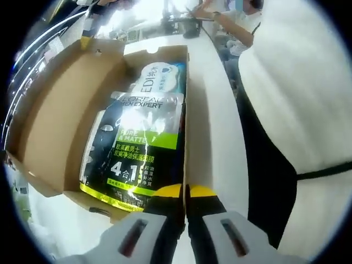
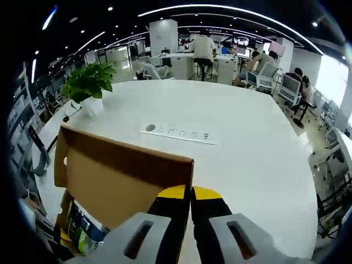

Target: Operate the shoe box by opening the lid, removing the specified soft item, and placing it in the target area until the item is outside and the box remains undamaged.

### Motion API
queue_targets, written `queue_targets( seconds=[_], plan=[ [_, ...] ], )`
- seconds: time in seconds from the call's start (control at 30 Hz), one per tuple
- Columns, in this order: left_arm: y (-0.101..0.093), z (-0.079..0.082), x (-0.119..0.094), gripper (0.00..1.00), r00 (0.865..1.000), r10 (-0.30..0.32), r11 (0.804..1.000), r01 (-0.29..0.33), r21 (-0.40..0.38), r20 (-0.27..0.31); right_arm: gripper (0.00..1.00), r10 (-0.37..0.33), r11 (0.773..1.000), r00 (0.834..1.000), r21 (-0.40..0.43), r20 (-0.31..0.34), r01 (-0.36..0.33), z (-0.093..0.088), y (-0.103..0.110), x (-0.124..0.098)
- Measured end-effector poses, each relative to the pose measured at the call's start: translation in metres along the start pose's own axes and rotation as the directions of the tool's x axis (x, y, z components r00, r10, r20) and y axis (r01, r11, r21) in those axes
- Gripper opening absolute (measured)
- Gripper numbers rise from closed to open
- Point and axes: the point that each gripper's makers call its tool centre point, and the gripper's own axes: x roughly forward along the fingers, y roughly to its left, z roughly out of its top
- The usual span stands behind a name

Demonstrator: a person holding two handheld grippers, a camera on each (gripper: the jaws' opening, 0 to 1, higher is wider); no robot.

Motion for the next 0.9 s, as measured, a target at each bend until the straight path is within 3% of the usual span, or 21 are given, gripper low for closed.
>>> queue_targets(
  seconds=[0.07,0.23,0.37,0.5,0.63,0.77,0.8,0.9],
  plan=[
    [0.001,0.000,0.000,0.01,1.000,0.013,1.000,-0.013,0.000,0.003,0.00,0.009,0.999,1.000,0.048,-0.022,-0.008,-0.003,-0.003,0.002],
    [0.002,0.000,0.000,0.01,1.000,0.024,1.000,-0.024,-0.007,0.006,0.00,0.011,1.000,0.999,0.016,-0.041,-0.011,-0.006,-0.006,0.004],
    [0.003,0.000,0.000,0.01,1.000,0.026,1.000,-0.026,-0.003,0.010,0.00,0.022,0.999,0.998,0.045,-0.057,-0.019,-0.010,-0.009,0.011],
    [0.008,-0.001,0.001,0.02,1.000,0.030,1.000,-0.030,-0.008,-0.002,0.00,0.016,1.000,0.994,0.022,-0.109,-0.014,-0.018,-0.016,0.021],
    [0.007,-0.001,0.002,0.03,0.999,0.042,0.999,-0.042,-0.008,-0.012,0.00,0.035,0.997,0.986,0.073,-0.166,-0.023,-0.027,-0.018,0.033],
    [0.008,-0.002,0.001,0.03,0.999,0.044,0.999,-0.044,-0.008,-0.012,0.00,0.029,0.998,0.980,0.055,-0.195,-0.019,-0.031,-0.018,0.042],
    [0.008,-0.001,0.001,0.03,0.999,0.046,0.999,-0.046,-0.005,-0.011,0.00,0.030,0.998,0.980,0.063,-0.198,-0.018,-0.032,-0.019,0.043],
    [0.007,-0.001,0.001,0.03,0.998,0.060,0.998,-0.060,-0.001,-0.002,0.00,0.069,0.979,0.979,0.200,-0.194,-0.029,-0.034,-0.017,0.045]
  ],
)
